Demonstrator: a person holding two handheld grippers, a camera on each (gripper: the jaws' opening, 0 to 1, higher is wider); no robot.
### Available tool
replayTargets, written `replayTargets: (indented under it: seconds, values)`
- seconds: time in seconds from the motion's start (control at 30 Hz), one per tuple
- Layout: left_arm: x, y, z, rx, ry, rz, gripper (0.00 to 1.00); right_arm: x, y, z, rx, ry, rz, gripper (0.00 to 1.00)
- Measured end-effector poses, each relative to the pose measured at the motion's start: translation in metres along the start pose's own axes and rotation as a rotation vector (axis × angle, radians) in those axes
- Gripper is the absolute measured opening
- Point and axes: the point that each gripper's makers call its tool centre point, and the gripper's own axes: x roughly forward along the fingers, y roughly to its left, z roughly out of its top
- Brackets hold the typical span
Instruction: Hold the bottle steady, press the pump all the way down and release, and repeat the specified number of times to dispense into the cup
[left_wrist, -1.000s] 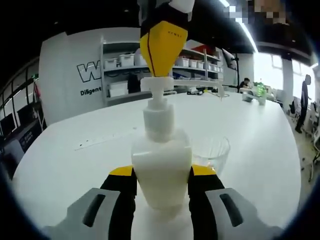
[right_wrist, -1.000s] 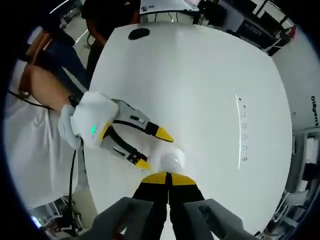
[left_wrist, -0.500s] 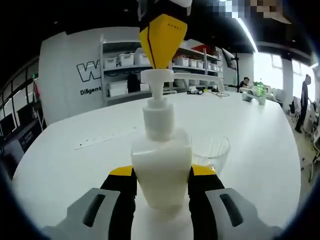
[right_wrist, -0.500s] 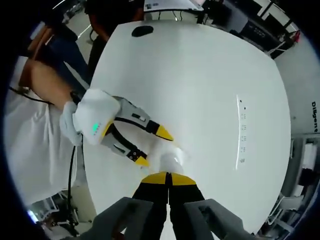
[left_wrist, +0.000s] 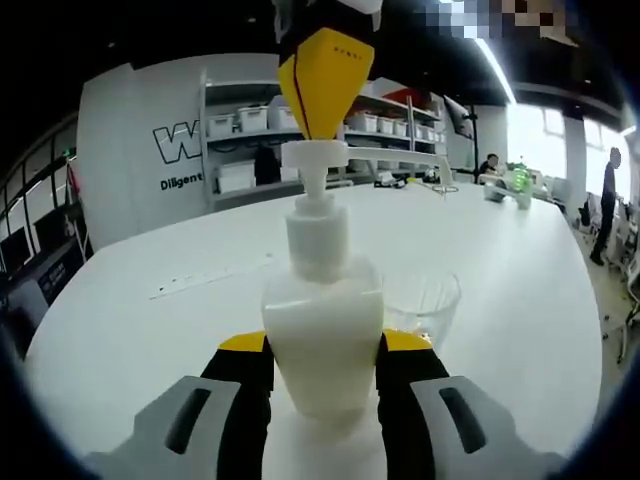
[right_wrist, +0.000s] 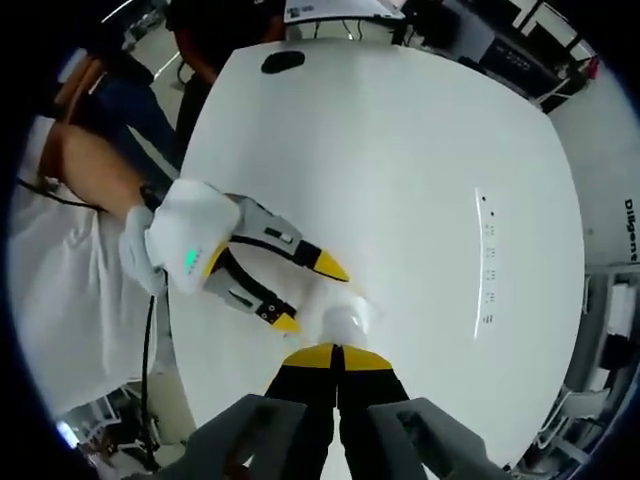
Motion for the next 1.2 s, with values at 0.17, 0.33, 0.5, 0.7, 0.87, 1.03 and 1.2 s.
replayTargets:
  seconds: [0.17,0.33,0.5,0.7,0.87,1.03,1.2]
  values:
    - [0.001,0.0,0.0,0.0,0.001,0.0,0.39,0.001,0.0,0.0,-0.013,0.011,-0.002,0.0]
    - [0.001,0.0,-0.001,0.0,0.001,-0.002,0.39,0.003,0.0,-0.001,0.018,-0.005,0.027,0.0]
    - [0.001,0.0,-0.001,0.002,0.001,-0.004,0.39,0.008,-0.001,-0.001,0.036,-0.004,0.022,0.0]
    - [0.001,0.0,-0.001,0.0,0.003,-0.004,0.39,0.006,-0.003,-0.001,0.025,0.002,0.013,0.0]
    - [0.001,0.0,-0.002,0.001,0.005,-0.005,0.39,0.005,-0.006,0.001,0.024,-0.02,0.03,0.0]
    - [0.001,0.0,-0.002,0.0,0.007,-0.007,0.39,-0.002,-0.003,0.0,0.052,-0.02,0.049,0.0]
    - [0.002,0.0,-0.002,0.0,0.009,-0.007,0.39,-0.002,-0.002,0.0,0.025,0.003,0.031,0.0]
